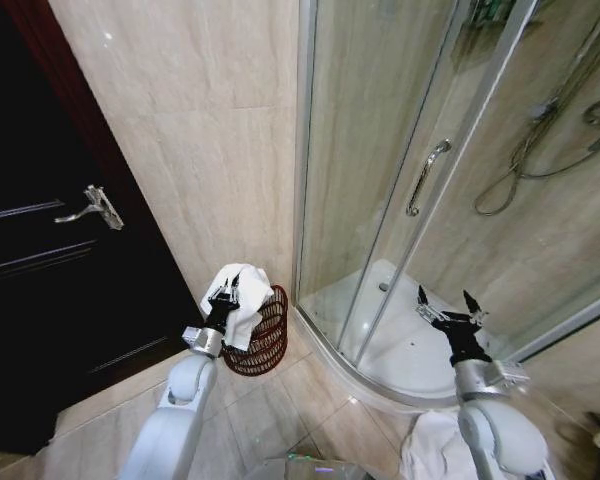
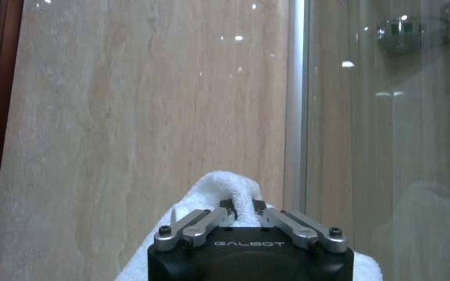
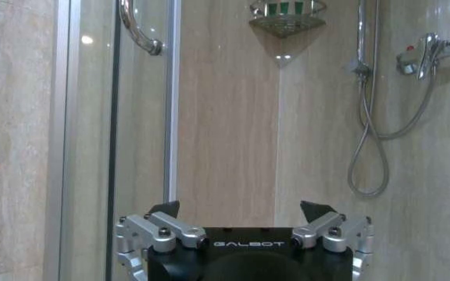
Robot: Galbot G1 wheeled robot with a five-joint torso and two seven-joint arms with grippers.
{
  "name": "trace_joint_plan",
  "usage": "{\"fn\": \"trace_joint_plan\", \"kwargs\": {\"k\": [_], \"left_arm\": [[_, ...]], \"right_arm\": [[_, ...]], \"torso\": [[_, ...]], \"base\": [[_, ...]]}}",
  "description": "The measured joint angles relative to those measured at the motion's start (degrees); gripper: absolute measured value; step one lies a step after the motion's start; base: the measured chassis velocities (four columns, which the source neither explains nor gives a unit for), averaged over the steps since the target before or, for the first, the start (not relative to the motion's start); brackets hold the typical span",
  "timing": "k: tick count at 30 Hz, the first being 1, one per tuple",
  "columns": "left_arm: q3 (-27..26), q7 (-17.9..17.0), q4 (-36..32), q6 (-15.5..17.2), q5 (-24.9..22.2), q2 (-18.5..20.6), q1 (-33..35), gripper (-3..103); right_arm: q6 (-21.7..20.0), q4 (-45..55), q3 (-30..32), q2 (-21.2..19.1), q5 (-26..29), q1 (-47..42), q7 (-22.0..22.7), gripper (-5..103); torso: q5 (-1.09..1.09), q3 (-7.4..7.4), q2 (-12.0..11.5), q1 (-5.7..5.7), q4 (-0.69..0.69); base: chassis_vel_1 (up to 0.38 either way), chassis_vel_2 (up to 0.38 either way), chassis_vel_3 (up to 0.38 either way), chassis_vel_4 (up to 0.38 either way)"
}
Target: Discard the used towel into the hamper.
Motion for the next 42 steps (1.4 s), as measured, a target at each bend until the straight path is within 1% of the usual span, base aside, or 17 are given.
{"fn": "trace_joint_plan", "kwargs": {"k": [1,5,6,15,20,22,26,29,30,33,42], "left_arm": [[0.0,0.0,0.0,0.0,0.0,0.0,0.0,7],[-0.49,0.08,-1.43,0.0,0.38,0.12,0.56,7],[-0.49,0.08,-1.43,0.0,0.38,0.12,0.56,7],[-0.98,0.27,-3.65,0.22,0.47,0.78,1.21,7],[-1.0,0.38,-4.16,0.2,0.47,0.83,1.49,7],[-1.0,0.46,-4.38,0.01,0.47,0.75,1.73,7],[-1.14,0.67,-4.48,-0.17,0.43,0.75,1.87,7],[-1.3,0.78,-4.49,-0.31,0.21,0.89,1.88,7],[-1.3,0.78,-4.49,-0.31,0.21,0.89,1.88,7],[-1.21,0.79,-4.51,-0.4,0.2,0.95,1.73,7],[-1.1,0.74,-4.46,-0.67,0.37,1.05,1.66,7]], "right_arm": [[0.0,0.0,0.0,0.0,0.0,0.0,0.0,100],[0.13,0.26,-0.01,0.05,0.2,-0.14,-0.02,100],[0.13,0.26,-0.01,0.05,0.2,-0.14,-0.02,100],[-0.12,1.37,1.11,-0.07,1.49,-0.57,0.02,100],[0.09,1.72,1.4,0.04,1.56,-1.26,0.01,100],[0.32,1.86,1.48,0.13,1.56,-1.76,-0.02,100],[0.51,1.87,1.54,0.24,1.54,-1.9,-0.02,100],[0.78,1.87,1.52,0.47,1.4,-1.99,-0.03,100],[0.78,1.87,1.52,0.47,1.4,-1.99,-0.03,100],[0.82,1.86,1.34,0.54,1.2,-1.98,-0.03,100],[0.74,1.35,1.32,-1.08,1.13,-1.95,-0.04,100]], "torso": [[0.0,0.0,0.0,0.0,0.0],[0.0,-0.83,-1.42,-0.6,0.0],[0.0,-0.83,-1.42,-0.6,0.0],[0.0,-2.24,-3.97,-1.72,0.0],[0.0,-2.78,-4.97,-2.19,0.01],[0.0,-3.23,-5.74,-2.51,-0.01],[0.0,-3.66,-6.42,-2.78,-0.01],[0.0,-4.35,-7.6,-3.26,0.0],[0.0,-4.35,-7.6,-3.26,0.0],[0.0,-4.89,-8.54,-3.67,0.0],[0.0,-6.15,-10.73,-4.58,0.0]], "base": [[0.0,0.0,0.0,0.0],[0.0,0.0,0.0,0.0],[0.0,0.0,0.0,0.0],[0.0,0.0,0.0,0.0],[0.0,0.0,0.0,0.0],[0.0,0.0,0.0,0.0],[0.0,0.0,0.0,0.0],[0.0,0.0,0.0,0.0],[0.0,0.0,0.0,0.0],[0.0,0.0,0.0,0.0],[0.0,0.0,0.0,0.0]]}}
